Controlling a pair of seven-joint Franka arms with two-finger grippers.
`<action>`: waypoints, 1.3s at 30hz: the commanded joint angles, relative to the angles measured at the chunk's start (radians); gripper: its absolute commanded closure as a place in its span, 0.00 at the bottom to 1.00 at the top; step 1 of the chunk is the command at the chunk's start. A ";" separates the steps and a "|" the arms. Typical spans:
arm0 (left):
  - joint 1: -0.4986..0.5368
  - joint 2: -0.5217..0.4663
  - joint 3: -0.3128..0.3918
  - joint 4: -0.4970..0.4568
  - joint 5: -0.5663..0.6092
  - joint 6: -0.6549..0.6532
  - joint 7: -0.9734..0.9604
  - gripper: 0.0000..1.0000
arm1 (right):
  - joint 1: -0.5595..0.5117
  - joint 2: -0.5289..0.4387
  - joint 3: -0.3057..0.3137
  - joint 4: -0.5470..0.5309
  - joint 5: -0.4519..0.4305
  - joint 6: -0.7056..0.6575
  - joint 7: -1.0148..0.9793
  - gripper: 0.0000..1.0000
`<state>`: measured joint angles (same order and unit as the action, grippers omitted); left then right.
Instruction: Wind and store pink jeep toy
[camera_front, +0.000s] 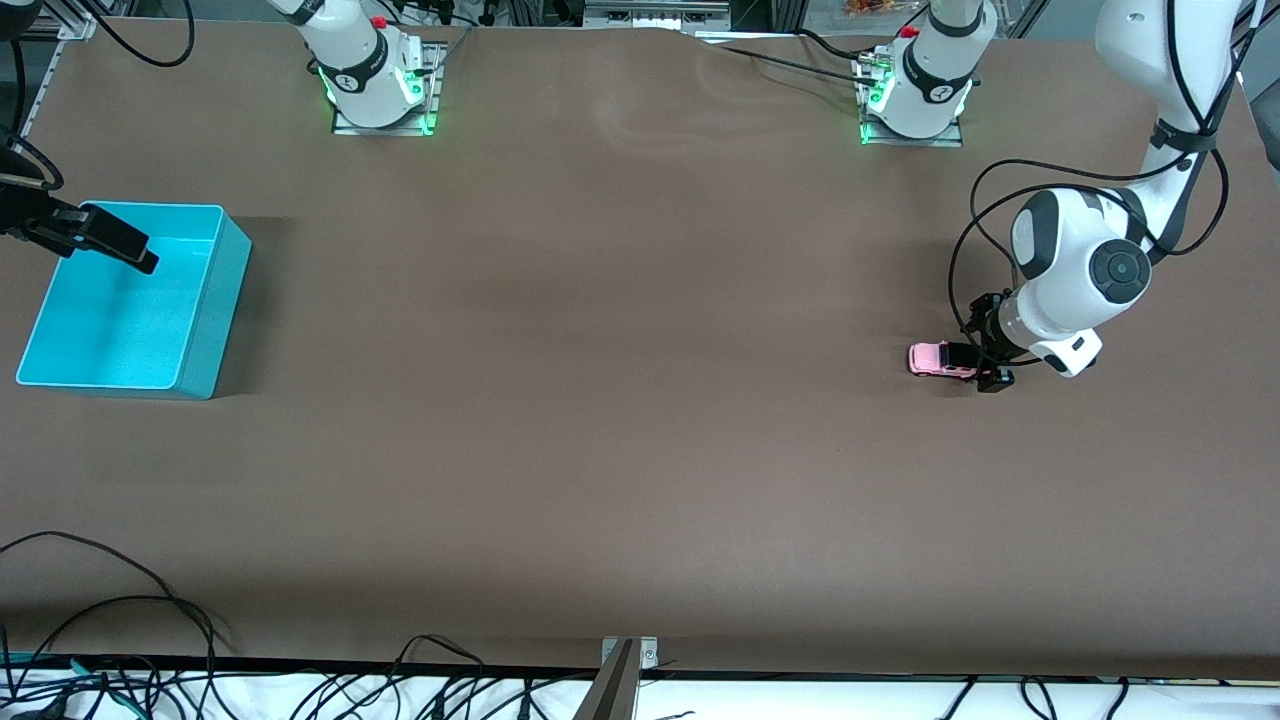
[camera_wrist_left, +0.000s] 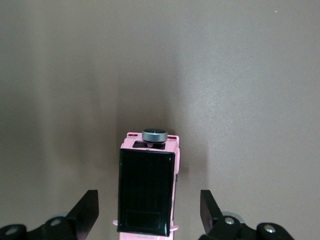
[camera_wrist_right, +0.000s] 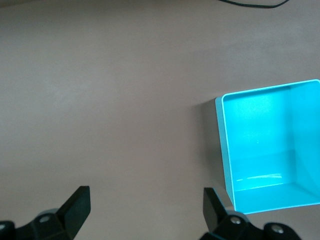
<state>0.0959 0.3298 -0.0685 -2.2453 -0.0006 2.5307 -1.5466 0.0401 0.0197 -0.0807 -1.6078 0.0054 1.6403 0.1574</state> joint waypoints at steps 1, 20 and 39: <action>-0.001 0.029 -0.005 0.013 0.024 0.031 -0.063 0.21 | -0.005 0.005 0.003 0.014 0.001 0.003 0.013 0.00; 0.001 0.041 -0.017 0.015 0.030 0.033 -0.063 0.73 | -0.009 0.005 -0.001 0.017 -0.001 0.007 0.013 0.00; 0.007 0.069 -0.017 0.021 0.059 0.031 -0.061 0.78 | -0.008 0.005 -0.007 0.017 0.001 0.009 0.013 0.00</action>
<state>0.0939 0.3626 -0.0834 -2.2413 0.0223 2.5555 -1.5854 0.0373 0.0197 -0.0876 -1.6076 0.0054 1.6472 0.1610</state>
